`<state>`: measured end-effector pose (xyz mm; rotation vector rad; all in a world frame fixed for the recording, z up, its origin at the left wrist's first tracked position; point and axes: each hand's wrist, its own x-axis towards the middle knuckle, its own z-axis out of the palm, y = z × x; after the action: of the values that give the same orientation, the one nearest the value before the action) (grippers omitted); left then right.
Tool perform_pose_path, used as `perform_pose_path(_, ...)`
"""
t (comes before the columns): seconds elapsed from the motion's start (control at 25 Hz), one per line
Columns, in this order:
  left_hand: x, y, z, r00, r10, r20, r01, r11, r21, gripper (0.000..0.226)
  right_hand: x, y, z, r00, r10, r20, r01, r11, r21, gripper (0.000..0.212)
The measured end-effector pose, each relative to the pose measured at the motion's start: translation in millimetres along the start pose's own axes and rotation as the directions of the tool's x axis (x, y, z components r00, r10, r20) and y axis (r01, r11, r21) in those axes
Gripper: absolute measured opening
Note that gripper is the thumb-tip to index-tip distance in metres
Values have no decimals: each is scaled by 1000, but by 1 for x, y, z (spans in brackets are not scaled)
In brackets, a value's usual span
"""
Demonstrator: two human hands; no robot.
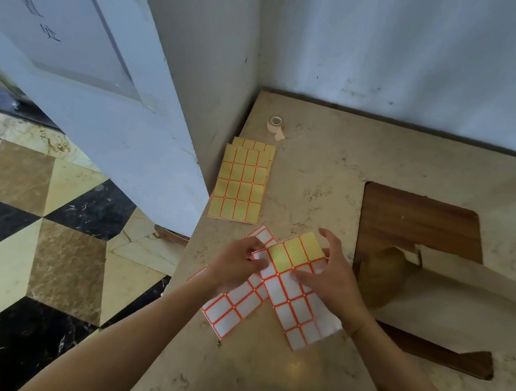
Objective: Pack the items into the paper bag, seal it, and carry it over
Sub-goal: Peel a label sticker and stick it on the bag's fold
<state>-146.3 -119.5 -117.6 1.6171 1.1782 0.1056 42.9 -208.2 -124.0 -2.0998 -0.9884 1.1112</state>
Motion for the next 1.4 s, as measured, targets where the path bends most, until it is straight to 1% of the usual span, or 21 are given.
perform_pose_path(0.08, -11, 14, -5, 1000, -5, -13, 3, 987, -162, 11, -10, -11, -11, 999, 27, 36, -29, 997, 74, 98)
perform_pose_path(0.2, -29, 32, -7, 999, 19, -41, -32, 943, -331, 16, -25, -26, -20, 997, -50, 59, 42, 992, 122, 108)
perform_pose_path(0.24, -33, 36, -7, 999, 19, -42, -33, 926, -377, 19, -30, -30, -24, 996, -52, 76, 36, 981, 190, 107)
perform_pose_path(0.28, -37, 40, -7, 999, 16, -43, -33, 909, -415, 21, -33, -32, -28, 992, -40, 119, 2, 953, 301, 104)
perform_pose_path(0.36, -45, 47, -5, 998, 26, -64, -52, 892, -450, 22, -40, -33, -37, 960, -30, 277, -121, 850, 513, 89)
perform_pose_path(0.4, -50, 51, -1, 994, 51, -94, -87, 894, -439, 21, -44, -34, -39, 936, -32, 351, -180, 812, 556, 81)
perform_pose_path(0.44, -54, 54, 2, 987, 88, -136, -136, 905, -403, 18, -48, -35, -41, 918, -32, 394, -216, 793, 569, 74)
perform_pose_path(0.52, -63, 59, 9, 961, 172, -218, -235, 923, -306, 15, -55, -38, -41, 909, -27, 417, -238, 786, 570, 65)
perform_pose_path(0.6, -68, 63, 11, 948, 206, -241, -274, 915, -297, 15, -58, -41, -43, 910, -29, 414, -237, 783, 576, 57)
perform_pose_path(0.68, -71, 67, 9, 954, 210, -212, -273, 904, -331, 14, -61, -43, -46, 920, -21, 391, -221, 798, 562, 47)
perform_pose_path(0.8, -75, 68, 7, 947, 262, -185, -307, 909, -281, 12, -66, -45, -42, 947, 15, 321, -193, 825, 531, 33)
perform_pose_path(0.88, -76, 68, 7, 936, 291, -197, -333, 913, -235, 13, -69, -47, -38, 956, 21, 293, -180, 830, 529, 31)
perform_pose_path(0.96, -75, 65, 7, 932, 291, -216, -334, 920, -204, 14, -70, -49, -36, 963, 16, 269, -155, 850, 504, 32)
perform_pose_path(1.12, -73, 64, 5, 934, 291, -205, -330, 925, -189, 14, -69, -49, -35, 970, 4, 244, -127, 863, 489, 30)
perform_pose_path(1.2, -72, 64, 4, 922, 323, -215, -347, 934, -86, 13, -68, -48, -33, 971, 23, 239, -143, 854, 500, 29)
perform_pose_path(1.28, -71, 61, 2, 883, 387, -265, -372, 922, 106, 10, -67, -48, -32, 970, 38, 238, -158, 847, 508, 27)
perform_pose_path(1.4, -69, 58, -1, 805, 519, -287, -419, 840, 344, 12, -65, -46, -31, 972, 44, 229, -158, 846, 510, 25)
